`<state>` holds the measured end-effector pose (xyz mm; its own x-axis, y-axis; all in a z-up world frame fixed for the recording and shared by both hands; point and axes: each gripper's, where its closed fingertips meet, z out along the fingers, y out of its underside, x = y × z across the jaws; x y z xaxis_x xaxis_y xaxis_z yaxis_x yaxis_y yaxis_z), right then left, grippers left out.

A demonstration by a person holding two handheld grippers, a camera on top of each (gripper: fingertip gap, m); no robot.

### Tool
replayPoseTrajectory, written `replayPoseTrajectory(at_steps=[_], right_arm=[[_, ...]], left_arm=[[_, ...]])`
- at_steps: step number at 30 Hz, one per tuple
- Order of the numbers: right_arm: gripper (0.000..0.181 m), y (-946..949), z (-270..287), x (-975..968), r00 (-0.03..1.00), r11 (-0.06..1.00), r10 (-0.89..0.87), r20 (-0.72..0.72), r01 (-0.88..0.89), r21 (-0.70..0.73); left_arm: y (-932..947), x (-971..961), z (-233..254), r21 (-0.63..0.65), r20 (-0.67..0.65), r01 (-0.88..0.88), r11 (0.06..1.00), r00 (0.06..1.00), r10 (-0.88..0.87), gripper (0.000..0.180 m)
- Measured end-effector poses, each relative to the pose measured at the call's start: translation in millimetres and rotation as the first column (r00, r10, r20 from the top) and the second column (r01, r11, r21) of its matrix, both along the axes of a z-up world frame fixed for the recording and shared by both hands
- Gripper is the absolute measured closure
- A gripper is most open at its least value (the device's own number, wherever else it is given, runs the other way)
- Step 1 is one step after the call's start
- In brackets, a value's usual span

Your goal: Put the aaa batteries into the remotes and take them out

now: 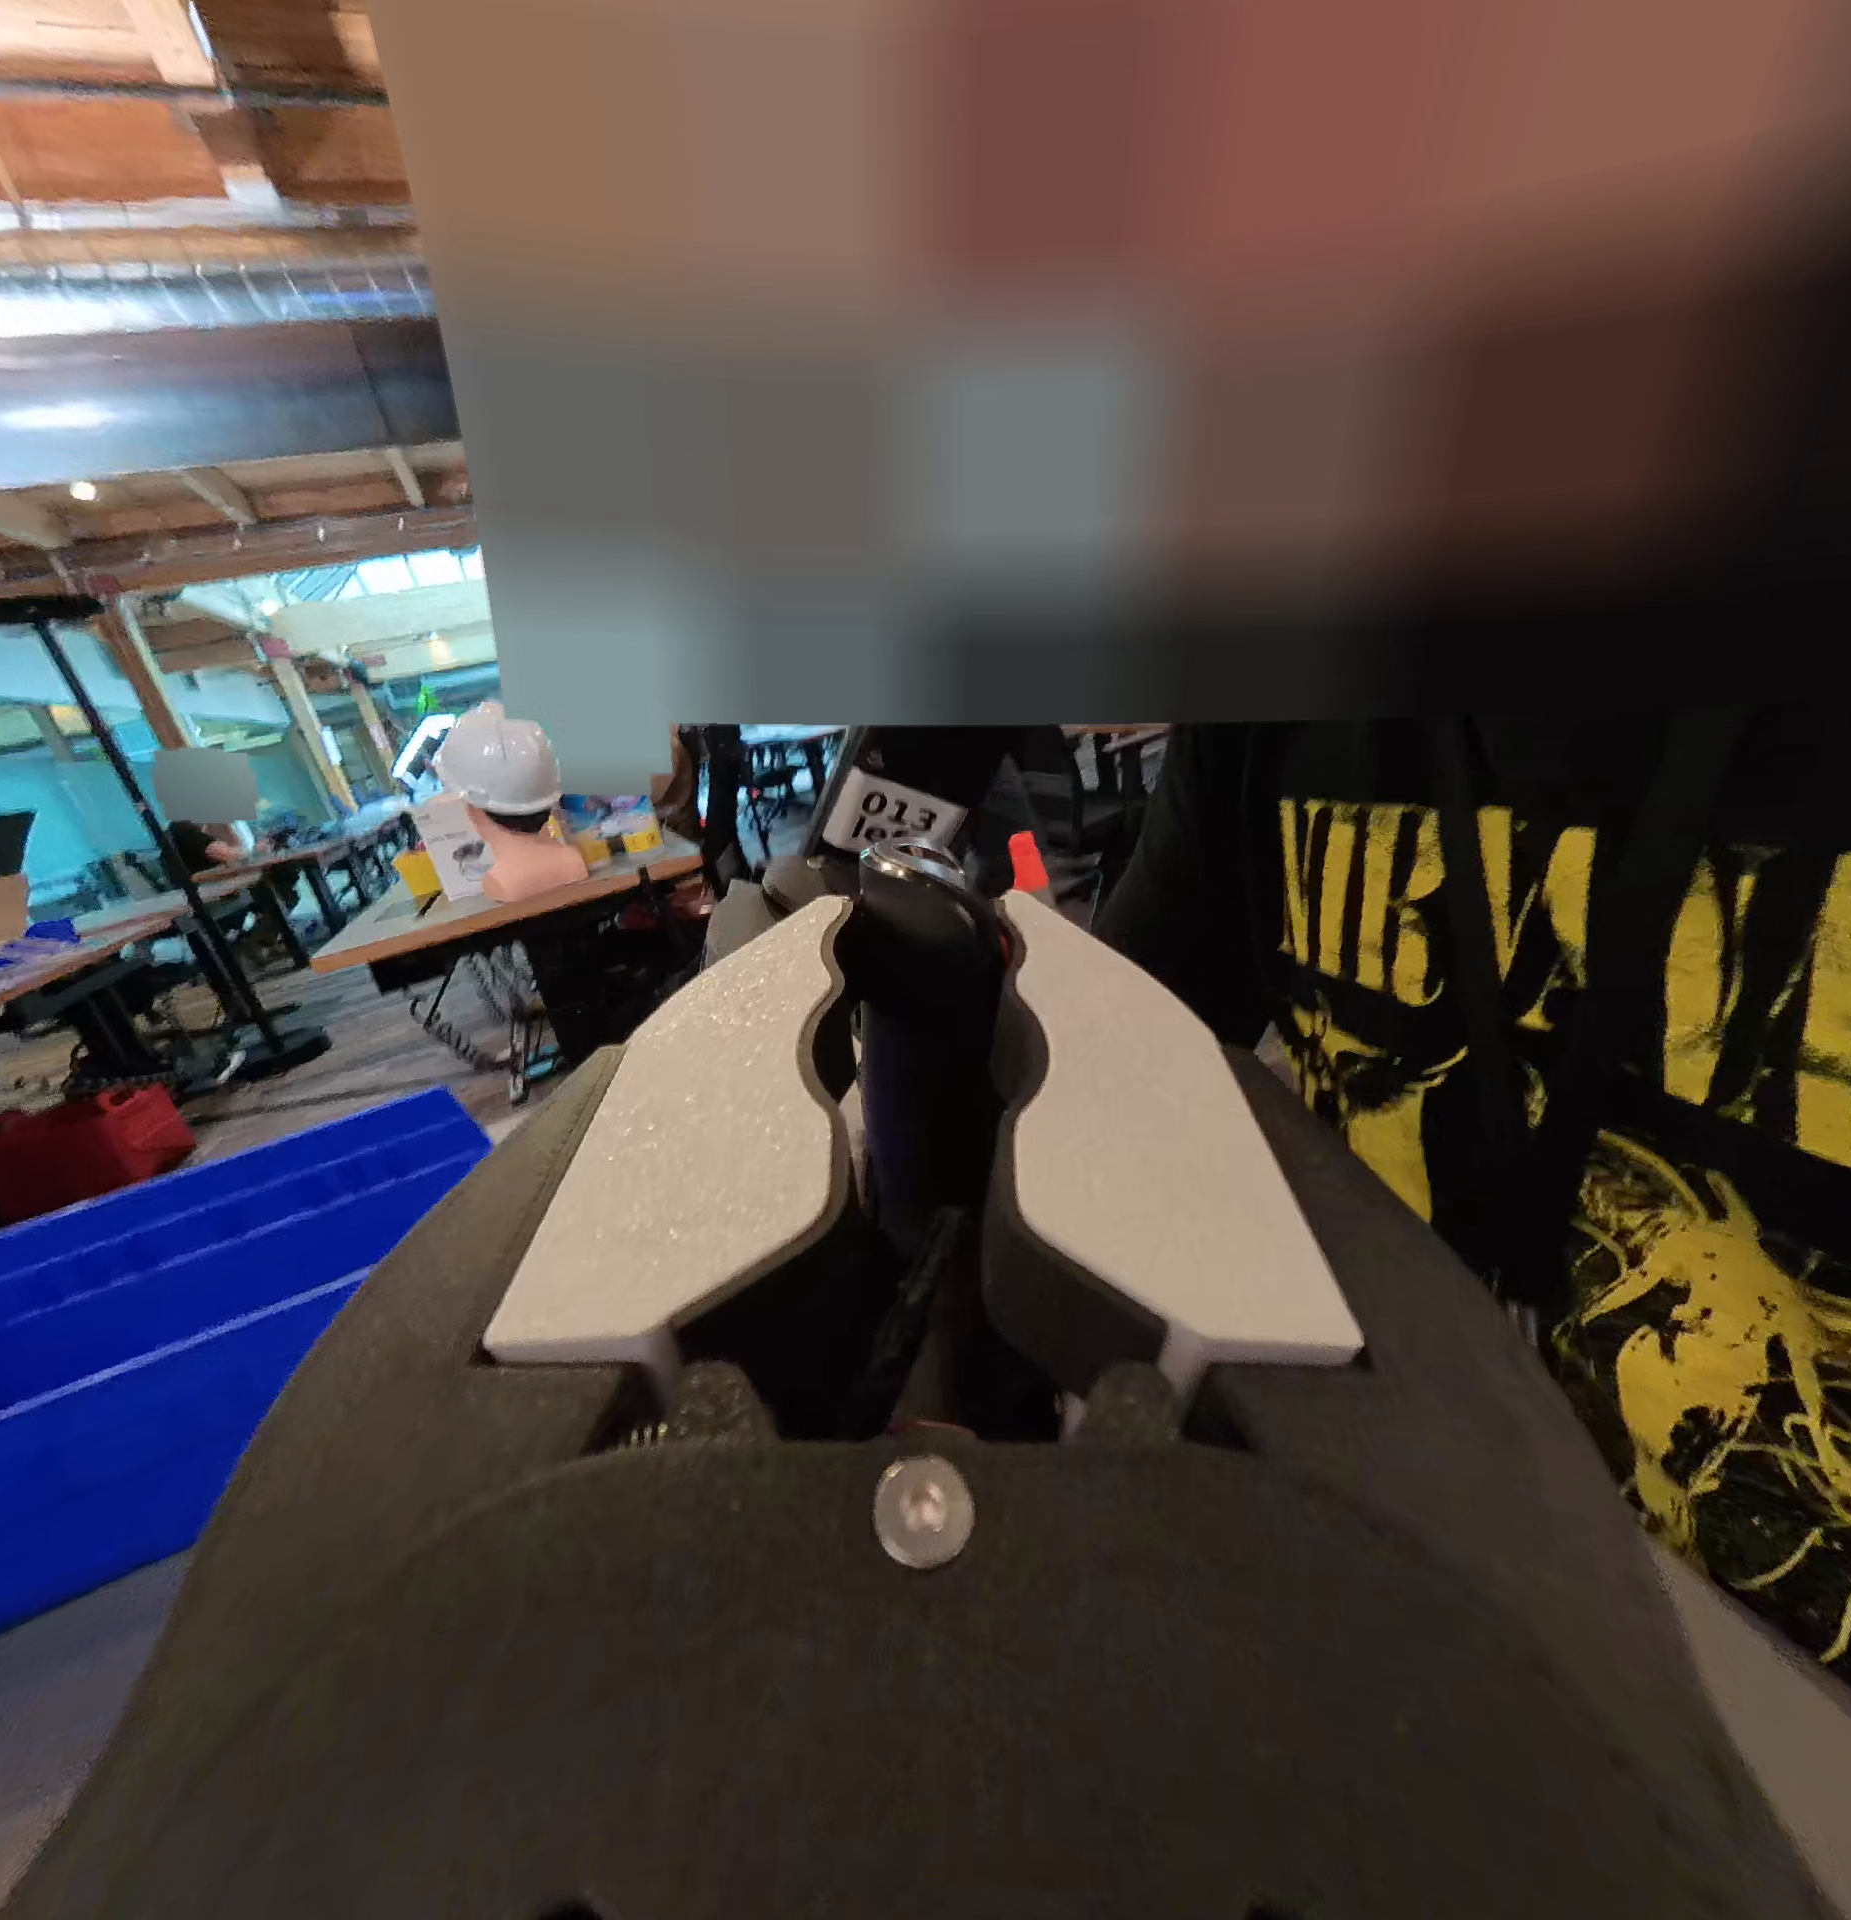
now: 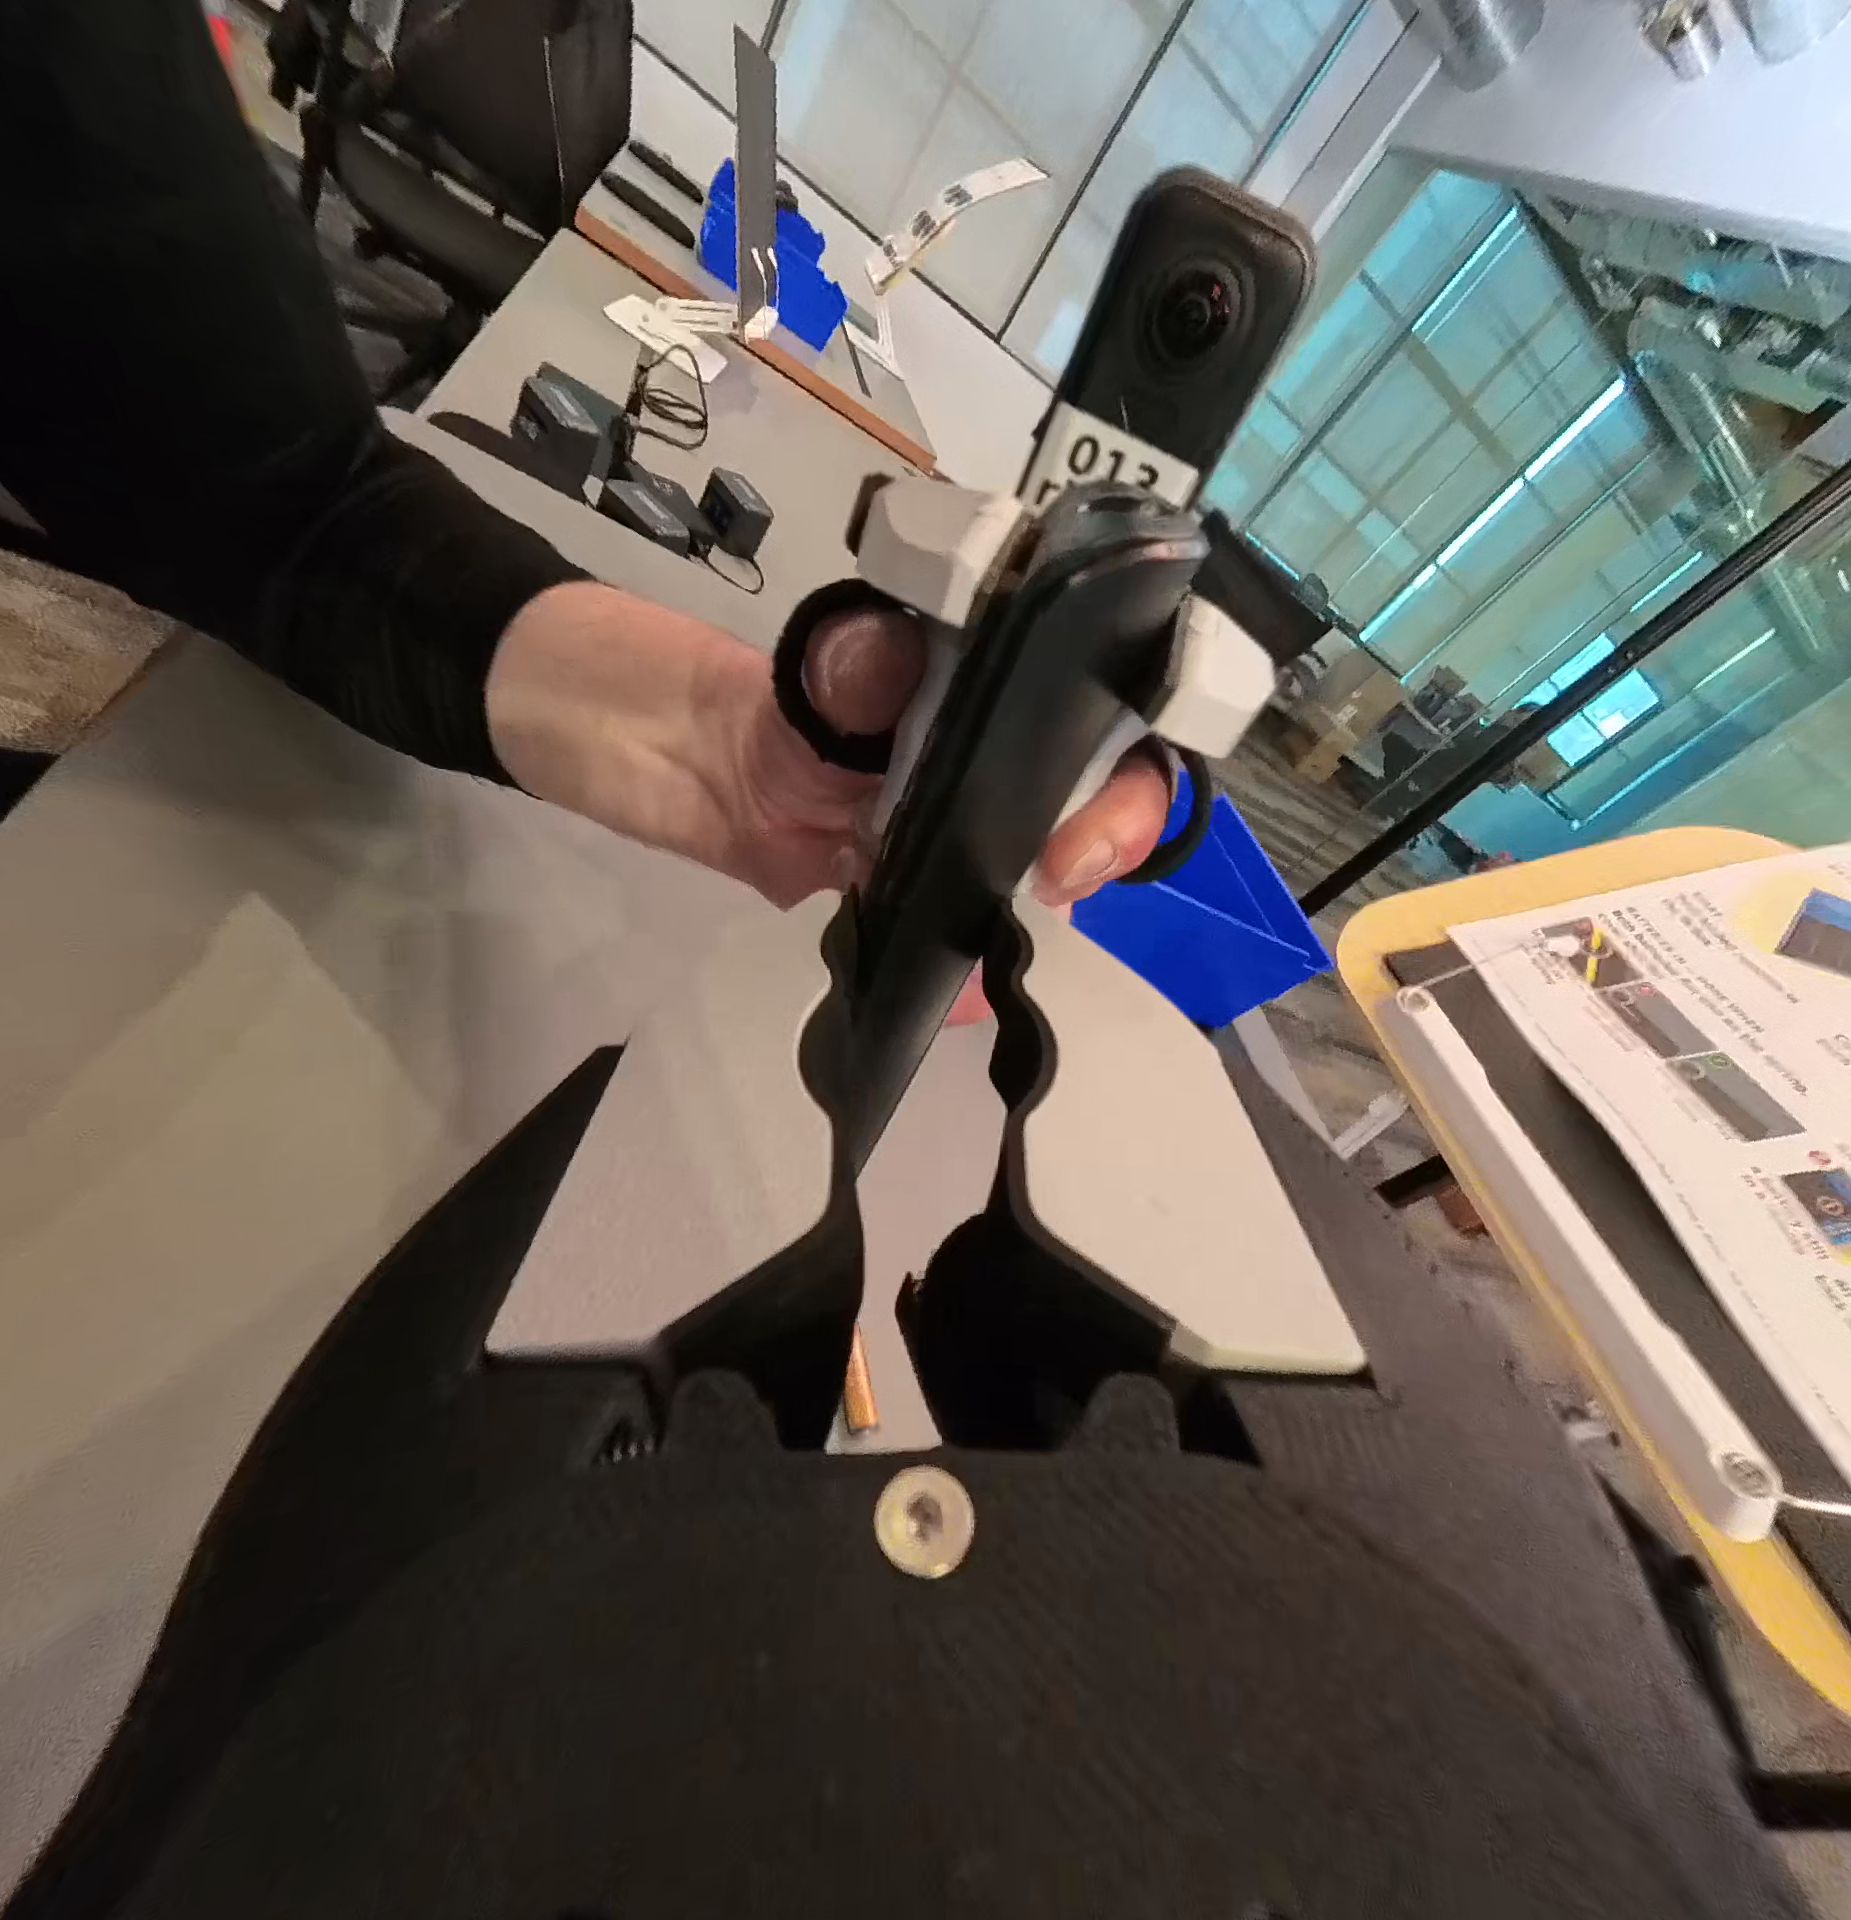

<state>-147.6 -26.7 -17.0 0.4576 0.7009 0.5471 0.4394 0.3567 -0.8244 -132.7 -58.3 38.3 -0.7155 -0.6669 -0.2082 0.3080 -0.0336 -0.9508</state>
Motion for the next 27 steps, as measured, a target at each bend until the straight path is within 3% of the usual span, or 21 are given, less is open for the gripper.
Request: replayPoseTrajectory(at_steps=[18, 22, 25, 27], right_arm=[[0.157, 9.8, -32.3, 0.7, 0.992, 0.983, -0.050, 0.114, 0.069, -0.169], [0.156, 11.6, -29.1, 0.8, 0.999, 0.971, -0.029, 0.028, 0.035, -0.235], [0.153, 14.1, -21.6, 0.9, 1.000, 0.982, -0.024, -0.008, 0.022, -0.188], [0.146, 11.0, -19.2, 0.1, 0.999, 0.984, 0.014, -0.046, -0.022, -0.177]], left_arm=[[-9.6, 15.5, -27.0, 0.219, -0.086, -0.094, 0.971, 0.990, 0.116, 0.159], [-3.5, 14.1, -20.2, 0.130, -0.063, -0.080, 0.988, 0.994, 0.089, 0.158], [3.2, 8.8, -7.4, 0.024, -0.018, -0.051, 0.998, 0.998, 0.052, 0.157], [-1.4, 2.3, -0.9, 0.026, 0.014, -0.021, 0.999, 1.000, 0.021, 0.157]])
